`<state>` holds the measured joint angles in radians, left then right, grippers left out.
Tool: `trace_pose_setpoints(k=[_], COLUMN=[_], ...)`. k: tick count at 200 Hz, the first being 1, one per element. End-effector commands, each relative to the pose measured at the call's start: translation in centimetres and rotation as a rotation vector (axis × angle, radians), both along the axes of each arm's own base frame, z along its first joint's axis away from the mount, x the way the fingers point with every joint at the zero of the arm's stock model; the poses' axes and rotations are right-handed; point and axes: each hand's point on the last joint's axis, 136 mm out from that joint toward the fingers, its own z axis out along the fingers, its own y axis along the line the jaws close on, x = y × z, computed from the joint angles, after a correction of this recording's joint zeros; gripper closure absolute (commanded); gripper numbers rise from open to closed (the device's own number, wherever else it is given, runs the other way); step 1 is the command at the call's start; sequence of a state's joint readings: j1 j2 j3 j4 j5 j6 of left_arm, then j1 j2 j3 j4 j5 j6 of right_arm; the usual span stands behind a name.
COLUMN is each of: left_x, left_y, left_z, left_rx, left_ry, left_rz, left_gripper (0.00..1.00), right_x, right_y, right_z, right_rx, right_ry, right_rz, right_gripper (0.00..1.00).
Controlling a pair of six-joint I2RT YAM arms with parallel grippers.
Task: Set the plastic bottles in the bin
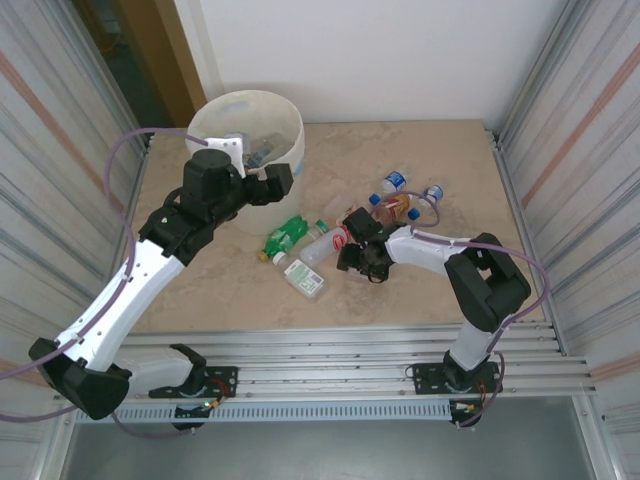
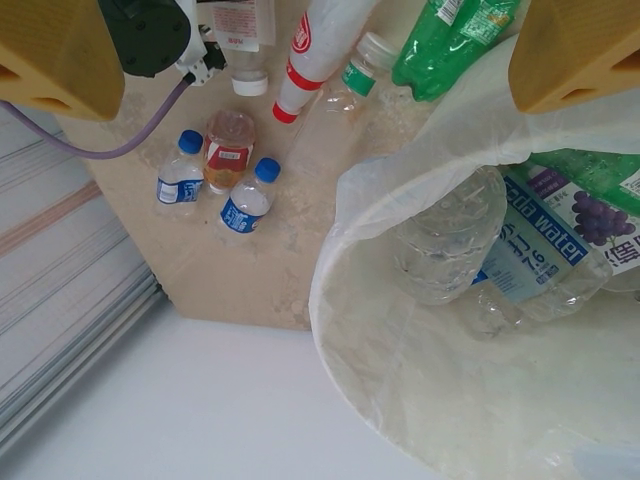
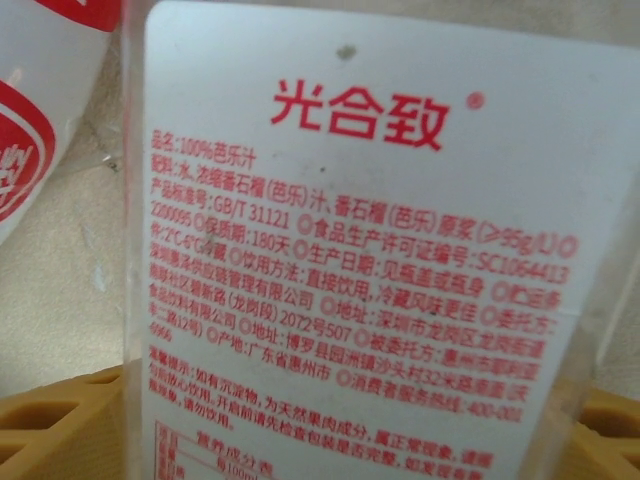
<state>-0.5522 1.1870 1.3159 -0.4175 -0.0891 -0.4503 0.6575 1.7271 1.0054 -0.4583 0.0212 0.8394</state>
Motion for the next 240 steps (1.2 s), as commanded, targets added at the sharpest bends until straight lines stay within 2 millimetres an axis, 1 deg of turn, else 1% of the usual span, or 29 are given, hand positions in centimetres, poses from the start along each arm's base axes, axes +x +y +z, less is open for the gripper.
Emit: trace_pose_setpoints(k=[1,19,40,65,92,110,126,163,200,218,240], left_x=[-0.4,-0.4,-0.4,-0.4,-0.6,-0.8,-0.9,-1.2,-1.8,-2.2,-2.7], left_y=[0.5,0.6,0.7,0.8,0.7,0.7,0.6,-0.1,-1.5,-2.3,-3.6], left_z=[1.0,0.7,0.5,0.4,0.4,0.4,0.3,0.2,-0.7,-1.2,-1.2], left_rx=[-0.019,-0.019,-0.022,-0.024,-0.03,-0.036,-0.041,-0.057,-0.06,-0.067,-0.086], left_ry=[-0.028,-0.023,-0.016,-0.01,-0.007,-0.004,-0.001,0.01,0.041,0.059,0.066], left_rz=[0.025,0.034,0.041,0.044,0.04,0.035,0.027,-0.011,-0.099,-0.148,-0.22], left_gripper=[0.01,0.01,0.01,0.01,0.01,0.01,0.01,0.01,0.01,0.01,0.01], right_x=[0.2,0.0,-0.2,-0.5,-0.7,-0.6,-0.5,0.0,0.1,0.0,-0.4], right_y=[-0.8,-1.0,-1.2,-1.2,-1.4,-1.3,-1.1,0.4,2.1,2.9,4.0], right_z=[-0.9,-0.9,-0.3,1.3,3.7,5.8,7.9,13.8,19.6,21.9,24.7], right_rx=[-0.059,-0.078,-0.093,-0.106,-0.107,-0.087,-0.061,0.03,0.13,0.177,0.24], right_ry=[0.007,0.003,-0.018,-0.073,-0.147,-0.21,-0.28,-0.479,-0.689,-0.774,-0.86], right_rz=[0.019,0.031,0.053,0.087,0.115,0.133,0.157,0.234,0.315,0.349,0.4], right_gripper=[0.26,0.32,0.39,0.46,0.54,0.58,0.59,0.6,0.6,0.6,0.6])
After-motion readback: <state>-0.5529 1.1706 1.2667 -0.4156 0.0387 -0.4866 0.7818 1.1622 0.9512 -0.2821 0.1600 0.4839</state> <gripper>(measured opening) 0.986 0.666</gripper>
